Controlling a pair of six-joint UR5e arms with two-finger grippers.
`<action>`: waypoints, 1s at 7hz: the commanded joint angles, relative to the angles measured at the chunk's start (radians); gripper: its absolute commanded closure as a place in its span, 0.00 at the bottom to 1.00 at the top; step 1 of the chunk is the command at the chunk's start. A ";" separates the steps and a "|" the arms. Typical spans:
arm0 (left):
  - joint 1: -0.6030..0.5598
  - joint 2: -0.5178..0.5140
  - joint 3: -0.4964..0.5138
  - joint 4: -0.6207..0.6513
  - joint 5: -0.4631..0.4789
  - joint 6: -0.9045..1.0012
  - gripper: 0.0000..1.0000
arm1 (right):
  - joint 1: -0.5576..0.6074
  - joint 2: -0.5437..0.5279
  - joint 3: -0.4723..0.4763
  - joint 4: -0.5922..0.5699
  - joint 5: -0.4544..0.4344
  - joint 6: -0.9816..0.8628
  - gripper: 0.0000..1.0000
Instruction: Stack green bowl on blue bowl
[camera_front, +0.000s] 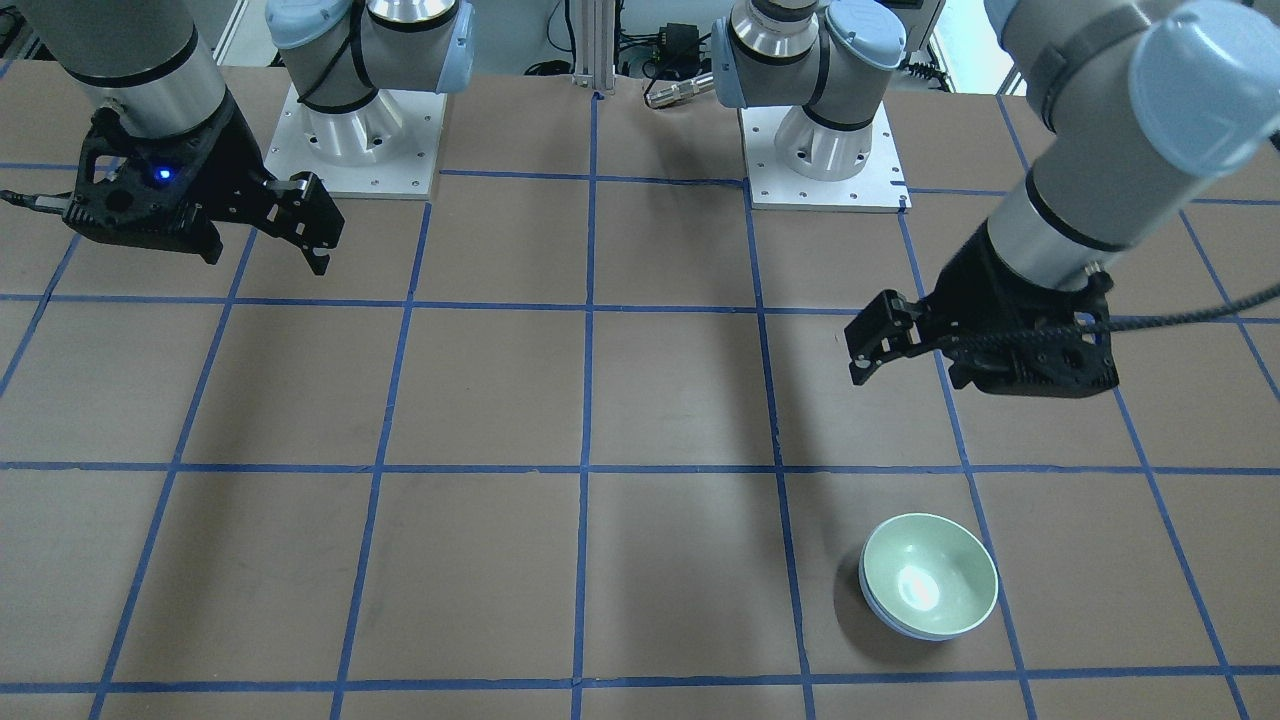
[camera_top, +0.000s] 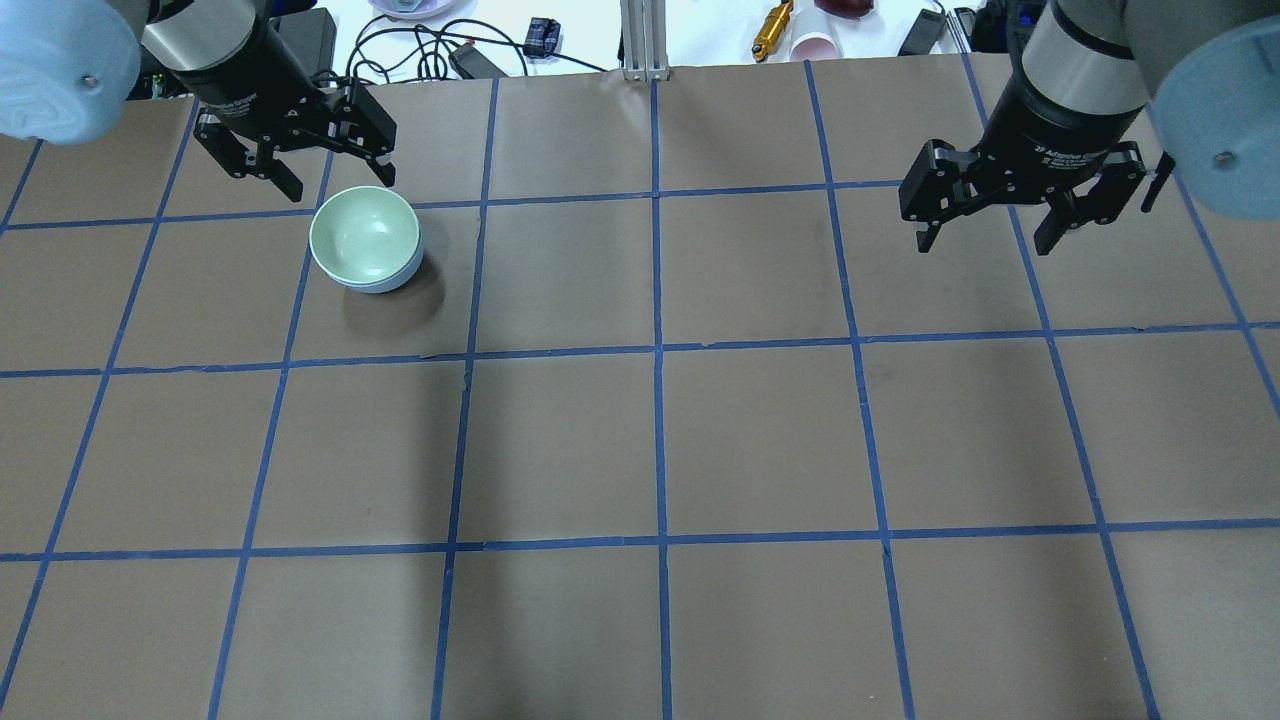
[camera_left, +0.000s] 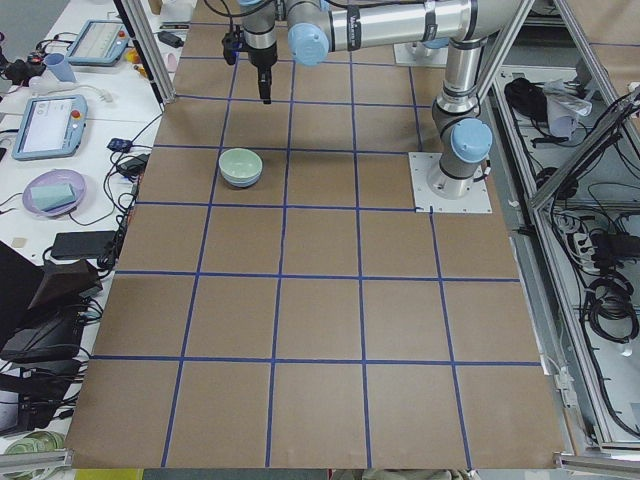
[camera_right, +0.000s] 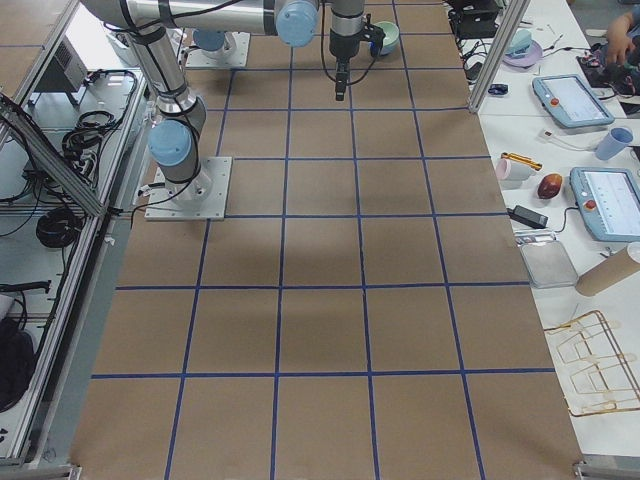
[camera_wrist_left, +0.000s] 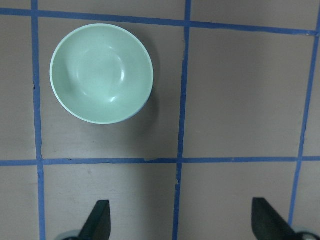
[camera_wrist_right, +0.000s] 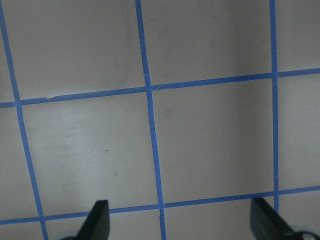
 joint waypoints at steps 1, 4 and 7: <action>-0.072 0.096 -0.015 -0.062 0.065 -0.015 0.00 | 0.000 0.000 0.000 0.000 0.000 0.000 0.00; -0.063 0.165 -0.058 -0.056 0.113 -0.003 0.00 | 0.000 0.000 0.000 0.000 0.000 0.000 0.00; -0.037 0.168 -0.052 -0.051 0.098 0.025 0.00 | 0.000 0.000 0.000 0.000 0.002 0.000 0.00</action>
